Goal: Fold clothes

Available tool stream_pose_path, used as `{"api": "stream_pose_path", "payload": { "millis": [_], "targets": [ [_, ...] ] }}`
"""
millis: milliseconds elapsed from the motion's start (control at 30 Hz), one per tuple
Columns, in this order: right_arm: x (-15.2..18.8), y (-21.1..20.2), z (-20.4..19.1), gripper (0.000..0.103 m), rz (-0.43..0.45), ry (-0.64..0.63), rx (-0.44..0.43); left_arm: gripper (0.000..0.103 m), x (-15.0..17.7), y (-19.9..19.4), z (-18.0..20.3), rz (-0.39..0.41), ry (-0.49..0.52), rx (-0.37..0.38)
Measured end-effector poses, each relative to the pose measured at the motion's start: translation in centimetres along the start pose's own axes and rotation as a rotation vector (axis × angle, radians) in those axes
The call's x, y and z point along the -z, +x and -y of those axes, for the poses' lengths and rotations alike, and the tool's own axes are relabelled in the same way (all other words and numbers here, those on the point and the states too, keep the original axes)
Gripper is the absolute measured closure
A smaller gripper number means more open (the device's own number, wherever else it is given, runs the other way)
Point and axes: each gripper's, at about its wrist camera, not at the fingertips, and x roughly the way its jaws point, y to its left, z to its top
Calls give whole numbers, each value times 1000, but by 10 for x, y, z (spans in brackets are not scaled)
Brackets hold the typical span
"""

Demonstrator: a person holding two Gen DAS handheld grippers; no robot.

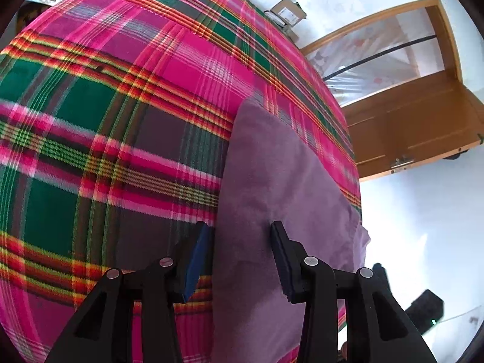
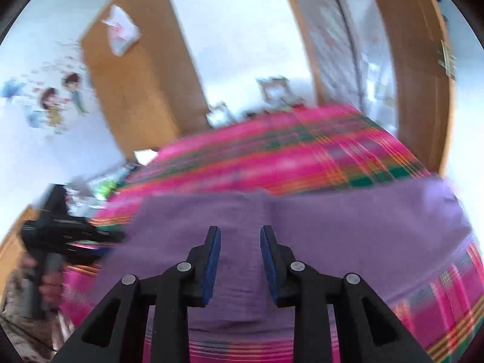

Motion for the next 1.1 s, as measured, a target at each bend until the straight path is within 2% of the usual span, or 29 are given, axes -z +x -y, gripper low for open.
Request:
{"api": "stream_pose_path", "payload": {
  "millis": [133, 200, 300, 433, 567, 633, 867, 1033, 1100],
  "targets": [
    [13, 20, -39, 74, -89, -102, -96, 59, 6, -4, -2, -6, 3, 16],
    [24, 36, -58, 74, -151, -131, -178, 59, 10, -7, -6, -8, -1, 25],
    [37, 50, -77, 74, -178, -163, -231, 59, 14, -5, -11, -35, -21, 65],
    [52, 68, -89, 74, -266, -153, -290, 59, 22, -7, -16, -54, -21, 105],
    [62, 64, -100, 74, -289, -229, -271, 59, 30, -11, -20, -80, -13, 136],
    [62, 59, -103, 74, -314, -241, -302, 59, 36, -11, -22, -102, -17, 160],
    [52, 48, -126, 71, -244, -304, -292, 59, 52, -14, -29, -118, -8, 205],
    [64, 66, -136, 71, -321, -303, -300, 59, 62, -16, -35, -120, -3, 230],
    [65, 64, -137, 71, -318, -318, -292, 59, 63, -18, -37, -120, -5, 231]
  ]
}}
